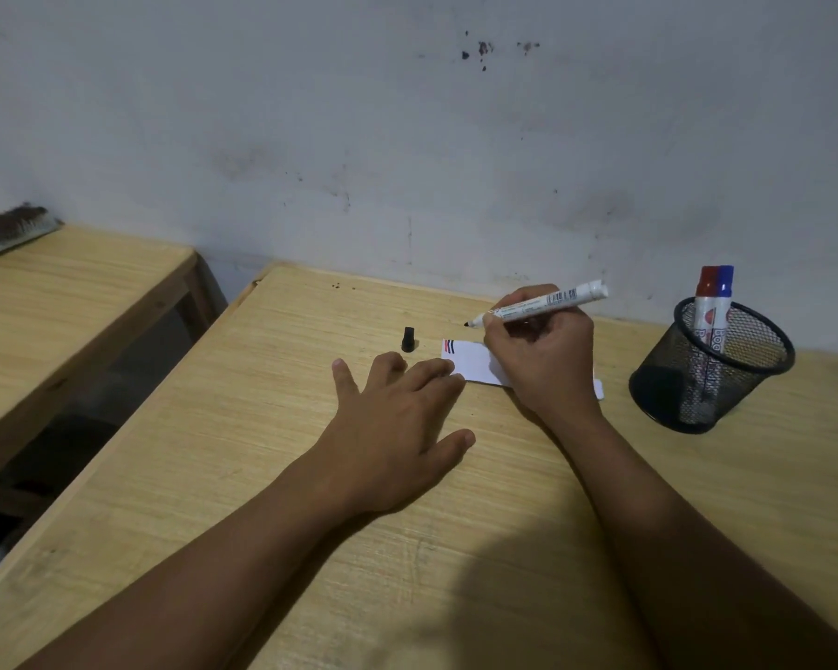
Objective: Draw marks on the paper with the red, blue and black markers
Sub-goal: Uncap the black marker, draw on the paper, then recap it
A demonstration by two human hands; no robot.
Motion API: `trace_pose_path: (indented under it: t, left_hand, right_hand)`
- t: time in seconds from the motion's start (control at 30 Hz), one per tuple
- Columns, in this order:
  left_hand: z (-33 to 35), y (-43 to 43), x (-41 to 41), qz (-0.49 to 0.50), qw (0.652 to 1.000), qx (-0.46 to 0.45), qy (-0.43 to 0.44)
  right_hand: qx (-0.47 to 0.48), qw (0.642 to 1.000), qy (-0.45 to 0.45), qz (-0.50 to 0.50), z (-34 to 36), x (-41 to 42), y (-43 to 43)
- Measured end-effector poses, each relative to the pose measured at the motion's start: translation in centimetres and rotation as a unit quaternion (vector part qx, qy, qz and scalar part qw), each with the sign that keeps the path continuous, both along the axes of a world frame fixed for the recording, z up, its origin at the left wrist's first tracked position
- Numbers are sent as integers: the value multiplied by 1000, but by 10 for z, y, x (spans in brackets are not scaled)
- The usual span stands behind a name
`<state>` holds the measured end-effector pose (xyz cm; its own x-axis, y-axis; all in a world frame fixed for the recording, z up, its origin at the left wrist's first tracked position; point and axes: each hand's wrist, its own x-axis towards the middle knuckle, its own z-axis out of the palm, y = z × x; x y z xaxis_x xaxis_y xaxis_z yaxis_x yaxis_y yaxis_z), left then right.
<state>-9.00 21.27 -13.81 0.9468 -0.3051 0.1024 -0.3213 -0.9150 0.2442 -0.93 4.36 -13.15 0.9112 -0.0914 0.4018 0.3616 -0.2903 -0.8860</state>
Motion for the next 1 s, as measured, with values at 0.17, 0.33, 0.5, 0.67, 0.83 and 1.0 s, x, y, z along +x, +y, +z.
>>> trace_pose_path:
  t: [0.17,0.33,0.5,0.67,0.83,1.0]
  left_hand:
    - [3,8,7,85,976,-176,-96]
    - [13,22,48,179,974,-134,-29]
    - [24,17,49,183,971,-144,-41]
    - [81,-4,16,160,843,-513,25]
    - [141,-30,-23,115,730,-657,152]
    - [182,-52,-58,55,707,-683,173]
  right_hand:
    - [38,999,-28,-23,11,-6,2]
    - [62,998,7,-6,22,-20,-1]
    - [113,993,24,4,38,-44,-12]
    - [107,994,-7,-9,76,-70,-29]
    - [158,987,-42,0,126,-102,-33]
    - [187,978,-91,16,170,-137,-41]
